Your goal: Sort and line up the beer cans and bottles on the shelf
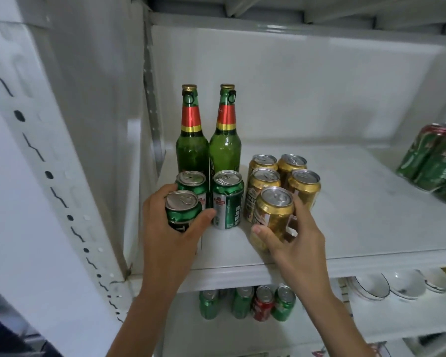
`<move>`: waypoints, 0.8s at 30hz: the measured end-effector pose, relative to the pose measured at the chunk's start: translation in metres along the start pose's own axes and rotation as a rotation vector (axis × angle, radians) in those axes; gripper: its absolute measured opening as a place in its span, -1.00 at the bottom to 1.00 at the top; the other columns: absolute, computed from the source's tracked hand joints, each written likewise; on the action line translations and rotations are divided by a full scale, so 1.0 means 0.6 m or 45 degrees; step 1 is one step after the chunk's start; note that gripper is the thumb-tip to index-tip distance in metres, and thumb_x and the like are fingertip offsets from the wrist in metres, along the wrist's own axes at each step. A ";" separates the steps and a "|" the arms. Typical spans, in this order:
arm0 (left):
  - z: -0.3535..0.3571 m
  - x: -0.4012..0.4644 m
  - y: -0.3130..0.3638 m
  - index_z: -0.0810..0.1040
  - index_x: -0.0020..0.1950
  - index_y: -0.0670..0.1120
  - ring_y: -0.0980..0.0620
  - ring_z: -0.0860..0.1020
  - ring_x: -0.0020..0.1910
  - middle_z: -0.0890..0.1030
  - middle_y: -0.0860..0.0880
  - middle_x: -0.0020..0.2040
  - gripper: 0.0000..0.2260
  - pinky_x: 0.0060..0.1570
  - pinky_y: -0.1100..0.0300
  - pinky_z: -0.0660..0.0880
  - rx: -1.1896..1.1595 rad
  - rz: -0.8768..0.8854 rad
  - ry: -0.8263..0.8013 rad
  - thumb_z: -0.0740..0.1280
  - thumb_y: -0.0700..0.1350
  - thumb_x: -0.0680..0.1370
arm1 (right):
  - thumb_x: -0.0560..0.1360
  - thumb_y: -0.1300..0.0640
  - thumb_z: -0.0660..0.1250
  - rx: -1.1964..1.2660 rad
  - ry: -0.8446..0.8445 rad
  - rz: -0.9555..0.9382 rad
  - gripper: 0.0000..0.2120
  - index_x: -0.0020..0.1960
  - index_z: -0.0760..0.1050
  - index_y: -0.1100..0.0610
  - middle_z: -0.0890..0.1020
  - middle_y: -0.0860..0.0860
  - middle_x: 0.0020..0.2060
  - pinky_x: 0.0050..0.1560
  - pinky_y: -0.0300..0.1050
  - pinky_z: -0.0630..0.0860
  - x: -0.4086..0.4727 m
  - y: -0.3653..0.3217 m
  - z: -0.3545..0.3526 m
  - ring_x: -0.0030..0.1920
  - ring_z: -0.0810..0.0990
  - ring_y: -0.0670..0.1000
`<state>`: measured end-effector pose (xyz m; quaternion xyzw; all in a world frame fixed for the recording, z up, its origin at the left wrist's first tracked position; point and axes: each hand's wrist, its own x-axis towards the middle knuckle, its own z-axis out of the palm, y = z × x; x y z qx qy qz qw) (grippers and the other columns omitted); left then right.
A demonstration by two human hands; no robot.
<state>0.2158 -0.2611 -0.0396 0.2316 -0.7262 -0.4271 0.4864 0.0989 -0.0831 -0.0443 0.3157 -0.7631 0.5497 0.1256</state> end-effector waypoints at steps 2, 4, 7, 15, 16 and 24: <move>0.006 -0.006 0.000 0.40 0.32 0.25 0.11 0.54 0.24 0.50 0.06 0.28 -0.41 0.22 0.19 0.51 -0.008 0.017 -0.009 0.59 0.05 0.39 | 0.38 -0.17 0.57 0.016 -0.015 0.026 -0.31 0.43 0.37 -0.24 0.60 -0.20 0.22 0.19 -0.12 0.58 0.001 0.006 0.001 0.19 0.57 -0.20; 0.008 -0.010 0.003 0.38 0.29 0.31 0.15 0.53 0.24 0.49 0.06 0.29 -0.41 0.22 0.22 0.50 -0.016 0.029 -0.008 0.60 0.01 0.39 | 0.37 -0.17 0.57 0.024 -0.025 0.038 -0.30 0.44 0.38 -0.20 0.60 -0.17 0.22 0.20 -0.02 0.60 0.004 0.006 -0.001 0.19 0.58 -0.16; 0.005 -0.008 0.004 0.39 0.29 0.32 0.18 0.53 0.23 0.49 0.08 0.28 -0.41 0.24 0.19 0.52 -0.018 0.041 -0.020 0.58 0.03 0.38 | 0.36 -0.15 0.58 0.017 -0.049 0.032 -0.30 0.42 0.39 -0.19 0.60 -0.16 0.21 0.19 -0.02 0.60 0.007 0.005 -0.005 0.19 0.58 -0.18; -0.015 -0.001 0.001 0.36 0.39 0.31 0.16 0.51 0.32 0.44 0.18 0.32 -0.34 0.31 0.10 0.52 -0.016 0.085 -0.171 0.52 0.20 0.33 | 0.33 -0.18 0.59 -0.019 -0.159 0.033 -0.33 0.35 0.39 -0.18 0.59 -0.25 0.17 0.08 -0.41 0.47 0.021 0.003 -0.021 0.13 0.56 -0.29; -0.017 -0.001 0.004 0.35 0.37 0.37 0.17 0.50 0.32 0.44 0.20 0.33 -0.36 0.30 0.15 0.51 -0.018 0.102 -0.182 0.51 0.21 0.33 | 0.32 -0.18 0.60 -0.034 -0.169 0.028 -0.33 0.34 0.39 -0.18 0.58 -0.24 0.17 0.10 -0.34 0.50 0.024 0.003 -0.023 0.13 0.56 -0.26; -0.019 0.013 0.028 0.40 0.48 0.11 0.25 0.44 0.34 0.40 0.13 0.37 -0.33 0.29 0.38 0.43 0.121 0.216 -0.248 0.39 0.28 0.40 | 0.31 -0.34 0.49 -0.181 -0.155 -0.080 -0.17 0.48 0.32 -0.10 0.45 -0.14 0.36 0.29 0.04 0.52 0.044 -0.016 -0.038 0.33 0.47 -0.06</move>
